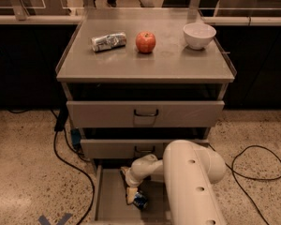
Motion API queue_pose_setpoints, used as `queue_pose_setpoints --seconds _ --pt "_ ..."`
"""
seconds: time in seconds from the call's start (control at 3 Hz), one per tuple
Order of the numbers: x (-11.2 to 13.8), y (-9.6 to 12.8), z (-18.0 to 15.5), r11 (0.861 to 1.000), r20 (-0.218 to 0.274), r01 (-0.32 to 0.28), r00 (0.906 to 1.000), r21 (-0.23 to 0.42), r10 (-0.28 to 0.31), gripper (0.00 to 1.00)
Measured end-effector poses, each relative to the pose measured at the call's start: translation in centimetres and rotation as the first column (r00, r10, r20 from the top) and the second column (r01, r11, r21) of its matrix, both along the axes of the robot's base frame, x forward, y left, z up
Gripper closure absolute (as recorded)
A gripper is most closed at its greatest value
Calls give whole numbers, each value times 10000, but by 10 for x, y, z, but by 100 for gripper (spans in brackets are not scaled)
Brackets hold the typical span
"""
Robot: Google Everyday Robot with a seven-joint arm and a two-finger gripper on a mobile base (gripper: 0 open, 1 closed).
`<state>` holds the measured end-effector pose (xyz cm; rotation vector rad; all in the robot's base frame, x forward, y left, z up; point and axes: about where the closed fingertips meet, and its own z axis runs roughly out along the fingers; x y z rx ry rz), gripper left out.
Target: Pick pepsi can from bottom drawer and place on counter
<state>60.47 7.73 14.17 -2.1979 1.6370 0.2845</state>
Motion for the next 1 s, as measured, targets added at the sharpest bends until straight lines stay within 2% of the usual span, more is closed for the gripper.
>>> queue_pose_setpoints --seconds 0.33,0.67,1.0 --pt "-3 0 0 9995 61 193 9998 -261 -192 0" --pt "0 12 8 9894 1007 -938 9893 -1110 1051 0" --pt "36 20 15 9492 1856 -1919 9525 -2493 2414 0"
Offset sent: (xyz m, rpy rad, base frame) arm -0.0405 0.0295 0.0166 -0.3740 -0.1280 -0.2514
